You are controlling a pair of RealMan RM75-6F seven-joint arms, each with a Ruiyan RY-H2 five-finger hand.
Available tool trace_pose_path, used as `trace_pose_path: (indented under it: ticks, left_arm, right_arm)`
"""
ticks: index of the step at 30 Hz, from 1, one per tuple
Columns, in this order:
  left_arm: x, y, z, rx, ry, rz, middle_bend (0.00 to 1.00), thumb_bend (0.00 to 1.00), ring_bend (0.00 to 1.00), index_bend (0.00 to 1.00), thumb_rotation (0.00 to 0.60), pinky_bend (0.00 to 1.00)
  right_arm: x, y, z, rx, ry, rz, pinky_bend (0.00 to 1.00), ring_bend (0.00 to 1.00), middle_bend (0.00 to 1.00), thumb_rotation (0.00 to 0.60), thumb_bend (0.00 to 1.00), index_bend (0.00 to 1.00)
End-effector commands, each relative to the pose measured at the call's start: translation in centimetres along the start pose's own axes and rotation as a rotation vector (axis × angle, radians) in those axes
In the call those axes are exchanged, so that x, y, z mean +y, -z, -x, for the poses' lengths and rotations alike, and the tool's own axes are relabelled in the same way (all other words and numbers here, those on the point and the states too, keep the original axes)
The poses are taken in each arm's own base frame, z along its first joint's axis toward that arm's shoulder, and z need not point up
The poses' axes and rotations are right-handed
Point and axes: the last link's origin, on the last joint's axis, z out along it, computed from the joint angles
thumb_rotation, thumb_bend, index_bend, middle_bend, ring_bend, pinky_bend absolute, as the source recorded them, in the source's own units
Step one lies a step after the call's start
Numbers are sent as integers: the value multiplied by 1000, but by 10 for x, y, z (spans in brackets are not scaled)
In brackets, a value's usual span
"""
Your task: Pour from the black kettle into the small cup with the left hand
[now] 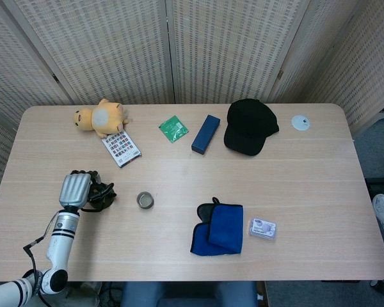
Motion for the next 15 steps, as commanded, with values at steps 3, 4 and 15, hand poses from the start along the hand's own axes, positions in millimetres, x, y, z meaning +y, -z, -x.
trace_pose_path:
  ticks: [3,4,15]
  left_arm:
    - [-8,16,-19,67,69,-6,343,138,293,393,0,228]
    - [-11,20,-21,74,76,-9,329,138,283,383,0,227]
    - [-30,78,-41,130,77,-33,115,137,150,195,50,151]
  right_arm:
    - [-1,1,2,-16,1,-10,0,0,90,600,108,20]
    - [-1,1,2,-20,2,-12,0,0,90,600,108,20]
    - [-9,1,16,-114,-13,-110,0,0,90,600,122,20]
